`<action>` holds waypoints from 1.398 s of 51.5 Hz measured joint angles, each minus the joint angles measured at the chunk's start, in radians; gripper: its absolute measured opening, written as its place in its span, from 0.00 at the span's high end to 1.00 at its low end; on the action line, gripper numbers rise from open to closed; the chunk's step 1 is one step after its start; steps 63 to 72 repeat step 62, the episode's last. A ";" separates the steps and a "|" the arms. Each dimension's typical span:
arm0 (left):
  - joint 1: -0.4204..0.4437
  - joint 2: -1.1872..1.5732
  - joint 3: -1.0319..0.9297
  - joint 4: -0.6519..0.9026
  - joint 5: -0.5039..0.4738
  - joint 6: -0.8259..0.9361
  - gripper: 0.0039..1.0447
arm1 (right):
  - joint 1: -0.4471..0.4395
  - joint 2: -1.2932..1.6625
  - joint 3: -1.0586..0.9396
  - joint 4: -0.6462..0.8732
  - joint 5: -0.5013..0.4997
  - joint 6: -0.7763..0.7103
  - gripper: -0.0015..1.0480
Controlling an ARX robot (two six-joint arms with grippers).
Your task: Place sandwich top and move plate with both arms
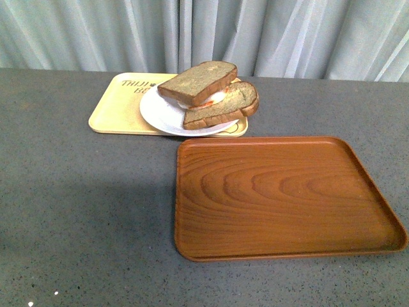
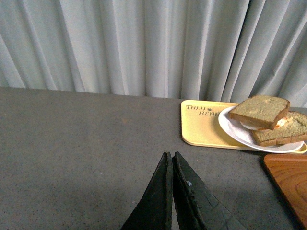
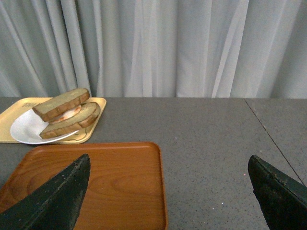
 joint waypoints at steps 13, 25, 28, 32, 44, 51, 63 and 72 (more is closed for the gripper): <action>0.000 -0.001 0.000 0.000 0.000 0.000 0.99 | 0.000 0.000 0.000 -0.001 0.000 0.000 0.09; 0.000 -0.001 0.000 0.000 0.000 0.000 0.63 | 0.000 0.000 0.000 -0.001 0.000 0.000 0.09; 0.000 -0.001 0.000 0.000 0.000 0.000 0.55 | 0.000 0.000 0.000 -0.001 0.000 0.000 0.09; 0.000 -0.001 0.000 0.000 0.000 0.000 0.41 | 0.000 0.000 0.000 -0.001 0.000 0.000 0.09; 0.000 -0.001 0.000 0.000 0.000 0.002 0.07 | 0.000 0.000 0.000 -0.001 0.000 0.000 0.09; 0.000 -0.001 0.000 0.000 0.000 0.002 0.08 | 0.000 0.000 0.000 -0.001 0.000 0.000 0.09; 0.000 -0.001 0.000 0.000 0.000 0.002 0.08 | 0.000 0.000 0.000 -0.001 0.000 0.000 0.09; 0.000 -0.001 0.000 0.000 0.000 0.002 0.08 | 0.000 0.000 0.000 -0.001 0.000 0.000 0.09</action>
